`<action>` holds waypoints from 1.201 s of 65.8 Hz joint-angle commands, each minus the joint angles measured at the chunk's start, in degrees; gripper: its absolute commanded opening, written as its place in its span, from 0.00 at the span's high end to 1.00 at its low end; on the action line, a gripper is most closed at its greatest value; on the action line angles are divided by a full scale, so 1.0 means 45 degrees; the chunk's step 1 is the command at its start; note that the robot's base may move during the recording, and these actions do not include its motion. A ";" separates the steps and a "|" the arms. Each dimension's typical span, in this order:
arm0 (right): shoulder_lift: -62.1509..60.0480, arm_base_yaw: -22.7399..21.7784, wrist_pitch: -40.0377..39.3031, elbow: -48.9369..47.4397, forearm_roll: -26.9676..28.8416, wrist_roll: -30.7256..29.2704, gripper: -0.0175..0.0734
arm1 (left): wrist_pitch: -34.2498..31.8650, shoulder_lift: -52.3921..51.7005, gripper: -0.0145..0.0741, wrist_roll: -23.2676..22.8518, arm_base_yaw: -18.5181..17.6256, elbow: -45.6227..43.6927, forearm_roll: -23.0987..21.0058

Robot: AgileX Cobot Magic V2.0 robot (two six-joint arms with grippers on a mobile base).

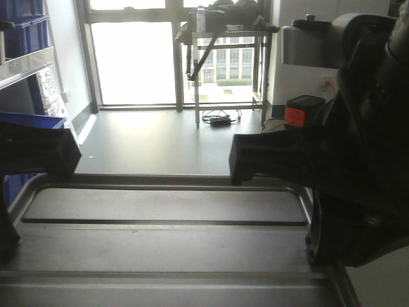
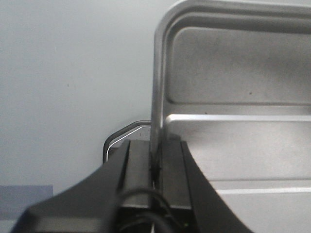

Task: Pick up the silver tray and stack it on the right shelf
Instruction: 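Hold the tray level in both grippers while the base drives away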

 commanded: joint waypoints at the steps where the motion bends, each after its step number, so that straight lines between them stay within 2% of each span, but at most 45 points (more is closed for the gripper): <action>1: -0.0311 -0.0028 0.0291 -0.0222 -0.0613 -0.0032 0.73 | 0.0357 -0.0207 0.94 0.0014 -0.0054 -0.0312 0.0408; 79: -0.0311 -0.0028 0.0277 -0.0222 -0.0613 -0.0032 0.73 | 0.0357 -0.0207 0.94 0.0014 -0.0027 -0.0312 0.0512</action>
